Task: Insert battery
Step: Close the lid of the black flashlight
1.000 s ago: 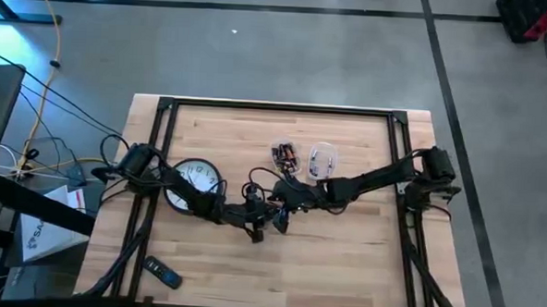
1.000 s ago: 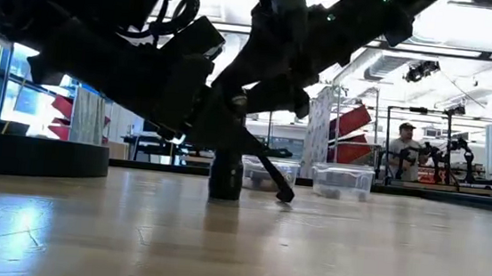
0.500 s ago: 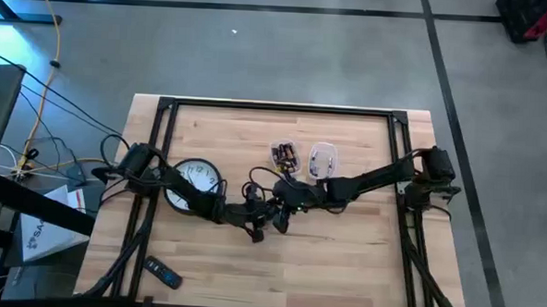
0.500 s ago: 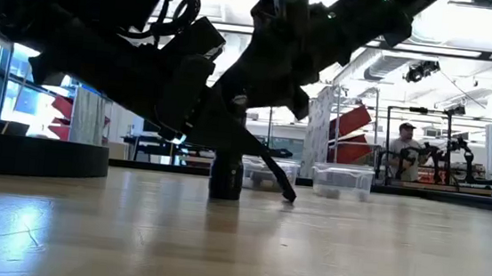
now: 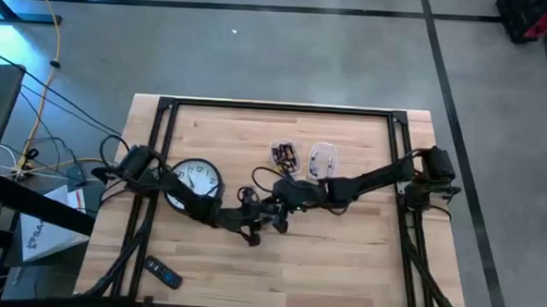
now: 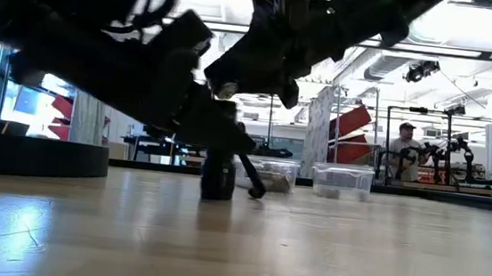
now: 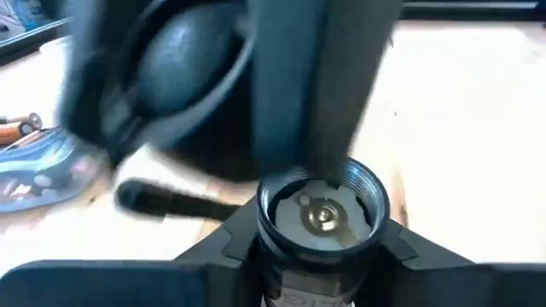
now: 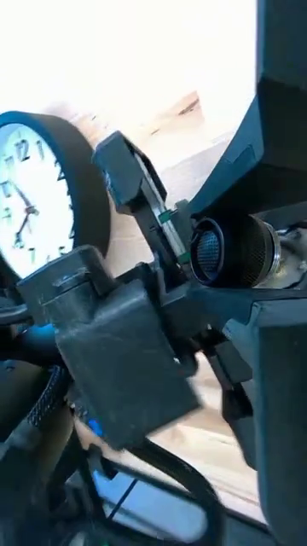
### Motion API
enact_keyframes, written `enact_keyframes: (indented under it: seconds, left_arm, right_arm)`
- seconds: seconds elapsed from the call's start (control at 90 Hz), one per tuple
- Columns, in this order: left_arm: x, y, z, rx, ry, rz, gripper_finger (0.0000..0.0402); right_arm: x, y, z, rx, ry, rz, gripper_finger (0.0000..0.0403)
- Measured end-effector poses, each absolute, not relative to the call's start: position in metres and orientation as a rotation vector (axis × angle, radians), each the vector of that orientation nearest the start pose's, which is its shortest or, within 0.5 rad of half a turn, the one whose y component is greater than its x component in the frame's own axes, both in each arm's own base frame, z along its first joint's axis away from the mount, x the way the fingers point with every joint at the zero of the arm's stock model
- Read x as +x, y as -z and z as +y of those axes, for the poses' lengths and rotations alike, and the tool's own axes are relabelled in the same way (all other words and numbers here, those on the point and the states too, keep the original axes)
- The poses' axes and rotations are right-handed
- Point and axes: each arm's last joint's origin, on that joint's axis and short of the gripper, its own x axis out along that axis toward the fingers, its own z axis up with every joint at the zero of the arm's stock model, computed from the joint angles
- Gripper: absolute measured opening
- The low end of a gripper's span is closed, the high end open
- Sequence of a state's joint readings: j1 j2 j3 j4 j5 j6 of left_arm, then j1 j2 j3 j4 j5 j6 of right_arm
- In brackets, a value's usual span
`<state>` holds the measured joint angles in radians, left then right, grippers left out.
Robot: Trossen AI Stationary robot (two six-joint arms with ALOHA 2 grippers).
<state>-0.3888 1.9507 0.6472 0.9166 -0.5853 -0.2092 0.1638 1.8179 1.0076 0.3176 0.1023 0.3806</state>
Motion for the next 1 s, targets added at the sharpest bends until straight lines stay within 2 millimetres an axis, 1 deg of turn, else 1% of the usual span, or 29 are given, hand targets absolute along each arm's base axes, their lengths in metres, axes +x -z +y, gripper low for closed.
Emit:
enact_keyframes:
  seconds: [0.067,0.122,0.189,0.244,0.289,0.411,0.478,0.567,0.711,0.822,1.0]
  left_arm:
    - [0.296,-0.091,-0.107,-0.056,-0.237,0.273,0.0099]
    - [0.288,-0.090,-0.105,-0.084,-0.239,0.229,0.0099]
    - [0.284,-0.089,-0.104,-0.106,-0.237,0.176,0.0099]
    - [0.284,-0.087,-0.104,-0.105,-0.229,0.144,0.0099]
    - [0.288,-0.085,-0.104,-0.098,-0.216,0.126,0.0099]
    - [0.304,-0.081,-0.102,-0.105,-0.148,0.113,0.0099]
    - [0.314,-0.078,-0.101,-0.098,-0.105,0.116,0.0099]
    - [0.325,-0.082,-0.100,-0.078,-0.062,0.100,0.0099]
    - [0.340,-0.082,-0.094,-0.051,0.014,0.159,0.0099]
    - [0.349,-0.081,-0.094,-0.031,0.098,0.212,0.0099]
    - [0.352,-0.082,-0.095,-0.012,0.155,0.219,0.0099]
  right_arm:
    - [0.367,-0.169,0.058,0.328,0.024,0.431,0.0075]
    - [0.359,-0.164,0.056,0.353,0.008,0.340,0.0075]
    - [0.348,-0.157,0.055,0.359,-0.013,0.247,0.0075]
    - [0.343,-0.154,0.055,0.334,-0.036,0.176,0.0075]
    - [0.339,-0.150,0.056,0.289,-0.050,0.144,0.0075]
    - [0.339,-0.145,0.059,0.176,-0.108,0.069,0.0075]
    - [0.341,-0.137,0.057,0.155,-0.163,0.071,0.0075]
    - [0.342,-0.122,0.053,0.155,-0.244,0.072,0.0075]
    - [0.343,-0.111,0.054,0.152,-0.357,0.030,0.0075]
    - [0.343,-0.110,0.053,0.129,-0.424,0.025,0.0075]
    - [0.335,-0.105,0.045,0.122,-0.491,0.039,0.0075]
